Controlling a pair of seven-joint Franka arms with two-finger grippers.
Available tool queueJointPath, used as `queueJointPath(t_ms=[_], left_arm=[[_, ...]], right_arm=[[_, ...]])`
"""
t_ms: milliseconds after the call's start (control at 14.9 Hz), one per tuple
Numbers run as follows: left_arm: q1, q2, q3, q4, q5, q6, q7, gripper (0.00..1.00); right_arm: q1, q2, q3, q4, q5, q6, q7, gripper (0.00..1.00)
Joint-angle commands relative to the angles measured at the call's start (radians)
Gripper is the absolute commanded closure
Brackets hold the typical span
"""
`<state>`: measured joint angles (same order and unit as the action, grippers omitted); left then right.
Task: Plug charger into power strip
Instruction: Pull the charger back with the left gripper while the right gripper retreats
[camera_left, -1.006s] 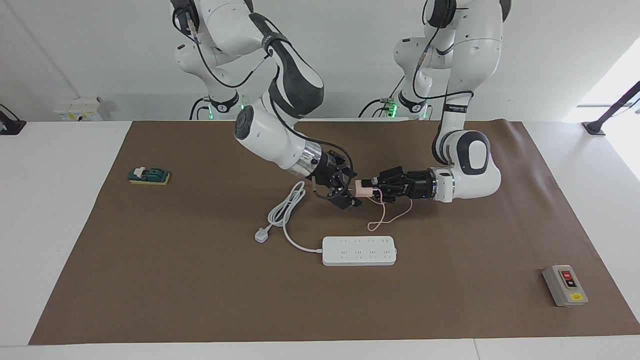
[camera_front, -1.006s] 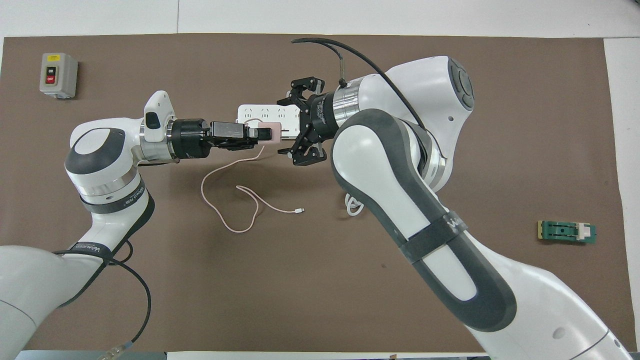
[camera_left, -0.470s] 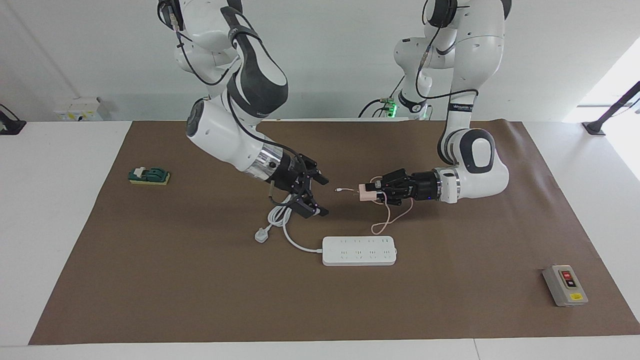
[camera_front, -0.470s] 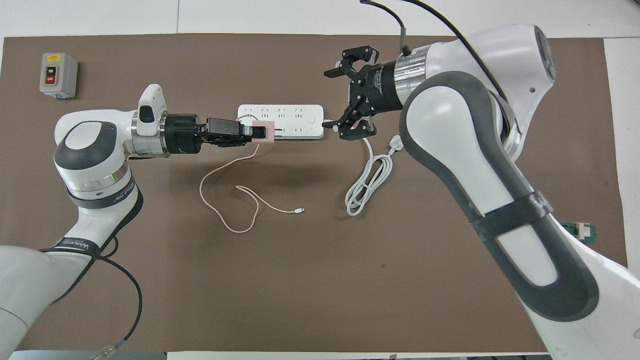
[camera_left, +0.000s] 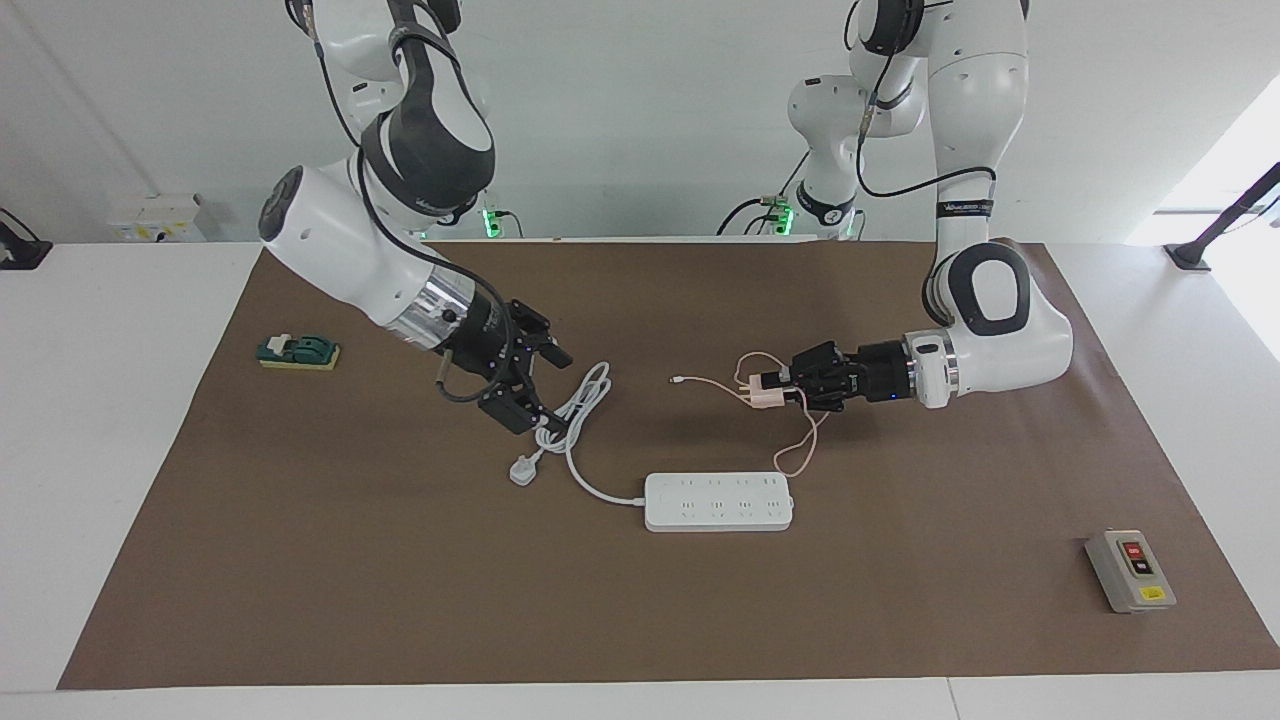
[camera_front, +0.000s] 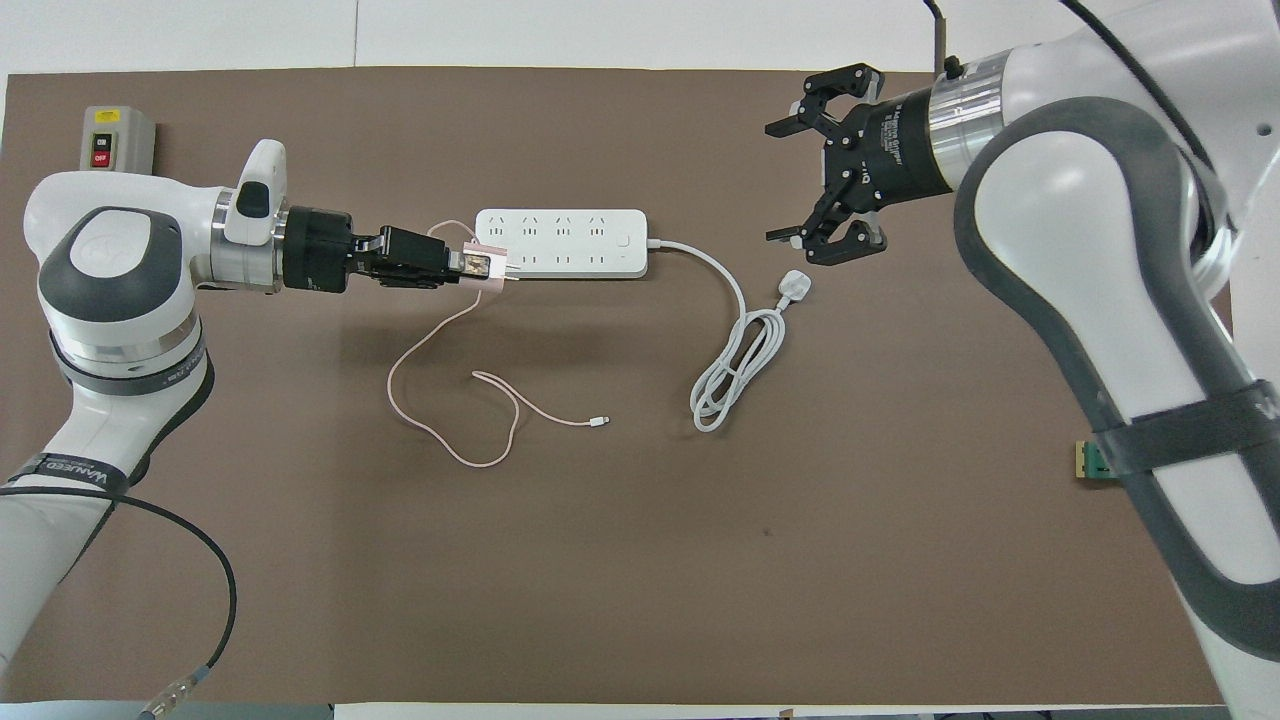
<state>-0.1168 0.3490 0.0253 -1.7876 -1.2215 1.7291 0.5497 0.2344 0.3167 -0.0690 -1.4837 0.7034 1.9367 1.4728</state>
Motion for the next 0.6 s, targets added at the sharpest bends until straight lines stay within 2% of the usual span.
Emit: queueJointPath(t_ms=[0, 201, 403, 537], left_arm=[[0.012, -0.076, 0.017, 0.01, 0.165, 0.024, -0.12, 1.0], [0.014, -0.13, 0.047, 0.105, 0.457, -0.018, -0.29, 1.0], [0.04, -0.179, 0.044, 0.158, 0.597, -0.149, -0.422, 1.0], [0.007, -0.261, 0.028, 0.186, 0.747, -0.189, -0.572, 1.0]], right_arm=[[-0.07, -0.045, 0.011, -0.007, -0.088, -0.115, -0.168, 0.0], [-0.124, -0.086, 0.009, -0.024, -0.136, -0.195, -0.301, 0.0], [-0.156, -0.116, 0.009, -0.026, -0.212, -0.272, -0.418, 0.0], [-0.17, -0.129, 0.009, -0.026, -0.266, -0.323, -0.527, 0.0]])
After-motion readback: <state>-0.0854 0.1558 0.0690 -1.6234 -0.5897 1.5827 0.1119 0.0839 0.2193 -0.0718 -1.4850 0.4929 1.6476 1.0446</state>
